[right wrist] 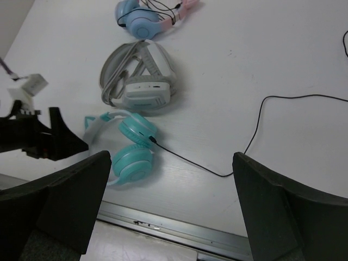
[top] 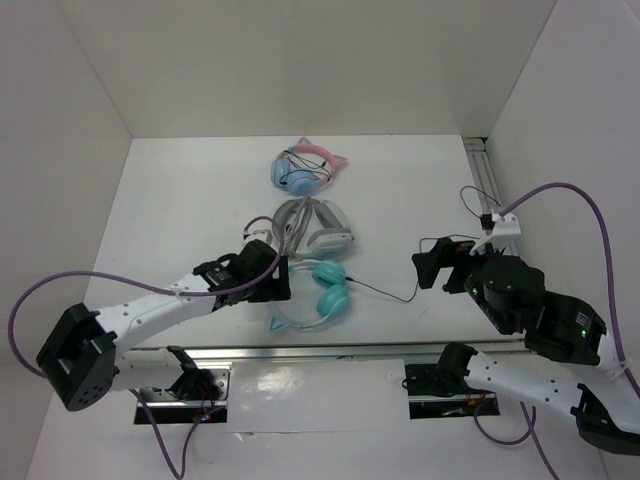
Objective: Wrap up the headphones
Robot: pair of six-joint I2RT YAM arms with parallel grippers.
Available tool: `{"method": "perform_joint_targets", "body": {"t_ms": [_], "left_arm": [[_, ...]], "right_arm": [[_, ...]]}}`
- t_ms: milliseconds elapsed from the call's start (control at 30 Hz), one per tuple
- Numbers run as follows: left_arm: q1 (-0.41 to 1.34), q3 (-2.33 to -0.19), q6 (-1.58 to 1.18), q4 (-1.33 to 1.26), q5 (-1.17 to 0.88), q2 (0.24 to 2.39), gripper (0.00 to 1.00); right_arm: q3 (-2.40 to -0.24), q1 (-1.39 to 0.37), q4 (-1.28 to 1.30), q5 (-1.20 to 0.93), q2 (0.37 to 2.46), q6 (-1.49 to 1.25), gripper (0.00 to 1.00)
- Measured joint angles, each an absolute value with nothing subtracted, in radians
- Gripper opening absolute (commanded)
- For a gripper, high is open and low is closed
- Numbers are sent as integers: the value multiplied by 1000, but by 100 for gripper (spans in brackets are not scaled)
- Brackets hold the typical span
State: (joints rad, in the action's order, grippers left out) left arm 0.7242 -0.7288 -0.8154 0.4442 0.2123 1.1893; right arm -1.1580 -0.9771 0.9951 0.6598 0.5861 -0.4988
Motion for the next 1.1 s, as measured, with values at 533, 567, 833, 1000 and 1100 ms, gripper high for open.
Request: {"method": "perform_joint_targets", "body": {"t_ms": [533,567,833,1000,1100], "left_arm": [[805,-735,-992,302,398,1485,29],[812,-735,-1008,319,418,1486,26],[880,-725,-1107,410,445,1456,0],[984,-729,-1168,547,488,1375,0],[1057,-775,-1190,752,508,1234,0]], "right_arm": [[-1159,-948,986,559,569,-462,100],[-1160,-945,987,559,567,-459,100],[-1160,-942,982,545,564,-452,100],[-1156,-935,947,525,564,-445,100],[-1128,-932,886,481,562,-416,100]]}}
